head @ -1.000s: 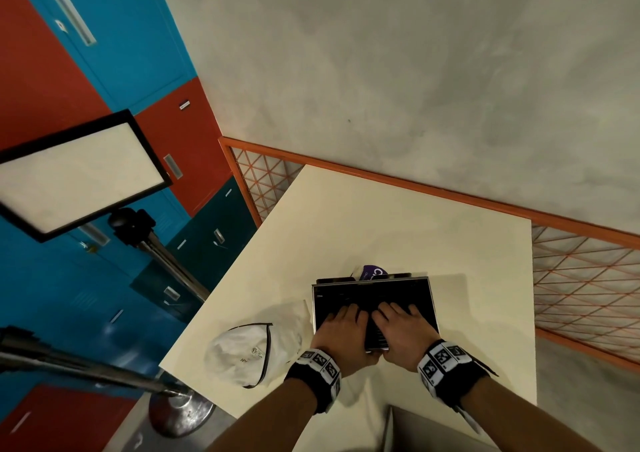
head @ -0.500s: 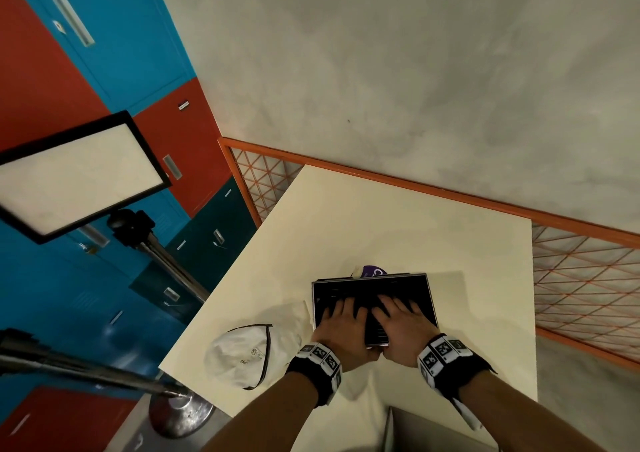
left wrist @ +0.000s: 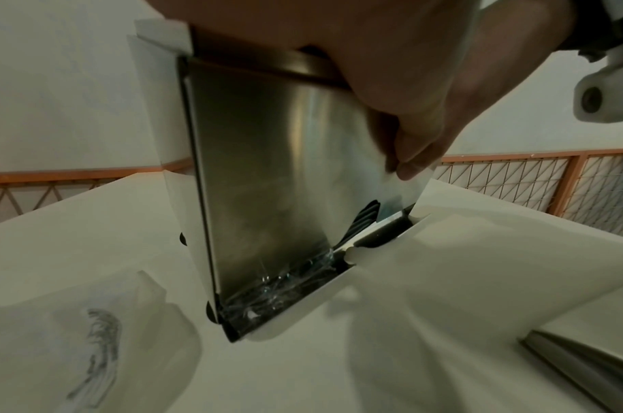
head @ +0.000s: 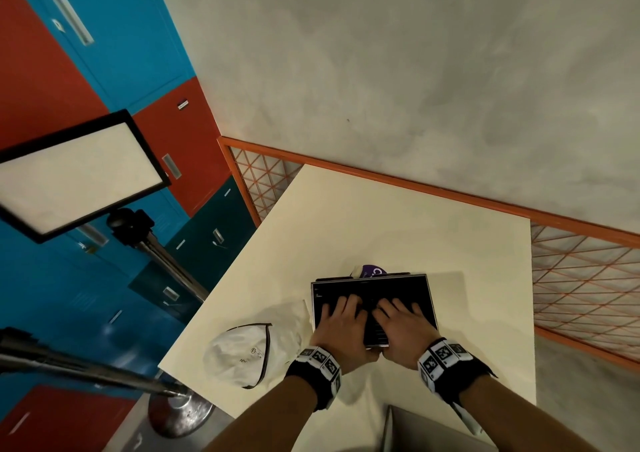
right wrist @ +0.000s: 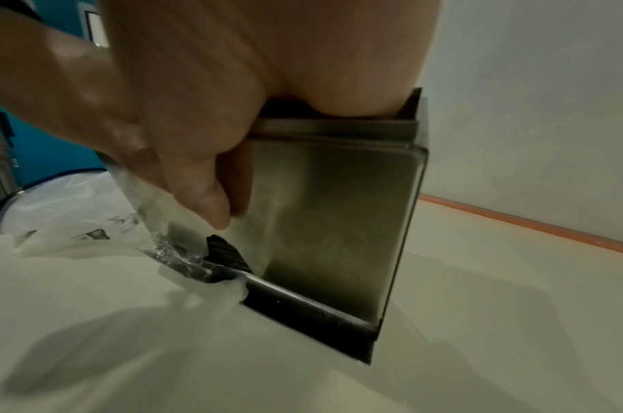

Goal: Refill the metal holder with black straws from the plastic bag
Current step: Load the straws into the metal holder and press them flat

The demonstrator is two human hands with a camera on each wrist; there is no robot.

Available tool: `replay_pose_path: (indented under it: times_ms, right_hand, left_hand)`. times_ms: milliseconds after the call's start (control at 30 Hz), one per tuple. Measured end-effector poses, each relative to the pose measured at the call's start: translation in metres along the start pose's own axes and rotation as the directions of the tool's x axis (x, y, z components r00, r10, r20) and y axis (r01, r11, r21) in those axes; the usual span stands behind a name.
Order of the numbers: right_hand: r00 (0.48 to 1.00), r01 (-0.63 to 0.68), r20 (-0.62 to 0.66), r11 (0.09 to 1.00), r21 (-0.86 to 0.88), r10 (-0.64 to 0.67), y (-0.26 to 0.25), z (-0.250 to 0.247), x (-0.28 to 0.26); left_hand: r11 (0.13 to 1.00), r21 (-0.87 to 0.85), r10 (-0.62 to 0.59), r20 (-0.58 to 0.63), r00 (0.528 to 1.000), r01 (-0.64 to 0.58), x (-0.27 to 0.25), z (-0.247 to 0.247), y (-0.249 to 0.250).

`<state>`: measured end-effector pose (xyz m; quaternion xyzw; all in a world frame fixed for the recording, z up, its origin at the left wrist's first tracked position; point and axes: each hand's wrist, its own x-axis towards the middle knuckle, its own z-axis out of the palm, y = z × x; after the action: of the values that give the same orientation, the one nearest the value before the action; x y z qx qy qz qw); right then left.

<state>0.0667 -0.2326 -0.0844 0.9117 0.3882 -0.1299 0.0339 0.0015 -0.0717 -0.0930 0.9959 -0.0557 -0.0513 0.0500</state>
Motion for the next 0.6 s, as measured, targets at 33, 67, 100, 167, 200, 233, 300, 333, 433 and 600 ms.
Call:
replay_pose_path:
  times_ms: [33,67,100,167,200,233,300,333,433,600]
  right_hand:
    - [1.0,-0.007,0.008,1.0,0.008,0.007,-0.0002,0.0002,0.0002]
    - [1.0,-0.013,0.016,1.0,0.013,0.012,-0.0004,0.0002,0.0007]
    - [0.999,-0.018,0.028,1.0,0.015,0.017,-0.0003,-0.0004,0.0011]
    - [0.998,-0.031,0.056,0.999,0.016,0.03,0.0,-0.0006,0.0021]
    - [0.998,-0.035,0.059,0.999,0.009,0.034,0.0004,-0.0003,0.0029]
    - [0.998,-0.037,0.056,0.999,0.0,0.037,0.0002,-0.0003,0.0035]
    - [0.999,-0.038,0.03,0.999,-0.02,0.039,-0.0004,-0.0014,0.0041]
    - [0.999,-0.031,0.022,0.999,-0.041,0.032,-0.0007,-0.0019,0.0042]
    - [0.999,0.009,-0.04,0.996,-0.083,-0.012,-0.0008,-0.0022,0.0018]
    - [0.981,0.055,-0.184,0.997,-0.059,-0.065,-0.0018,-0.0073,-0.0026]
  left_hand:
    - [1.0,0.006,-0.001,-0.01,1.0,0.001,-0.0005,-0.0004,0.0001]
    - [1.0,0.009,-0.002,-0.02,1.0,0.002,-0.0009,-0.0007,0.0001]
    - [1.0,0.008,0.0,-0.028,1.0,0.0,-0.001,-0.001,-0.0002]
    - [1.0,-0.015,0.01,-0.036,0.999,-0.011,-0.0006,-0.0016,-0.0016]
    - [0.999,-0.031,0.017,-0.03,0.999,-0.018,0.0,-0.0018,-0.0023]
    - [0.999,-0.041,0.024,-0.023,0.999,-0.025,0.0003,-0.002,-0.0029]
    - [0.998,-0.042,0.039,-0.019,0.999,-0.04,0.0,-0.0014,-0.0039]
    - [0.998,-0.045,0.041,-0.017,0.999,-0.042,-0.0005,-0.0014,-0.004]
    - [0.999,-0.021,0.027,0.024,0.999,-0.027,-0.001,-0.0014,-0.0037]
    - [1.0,0.003,0.006,0.061,0.998,-0.006,0.0012,0.0002,-0.0032]
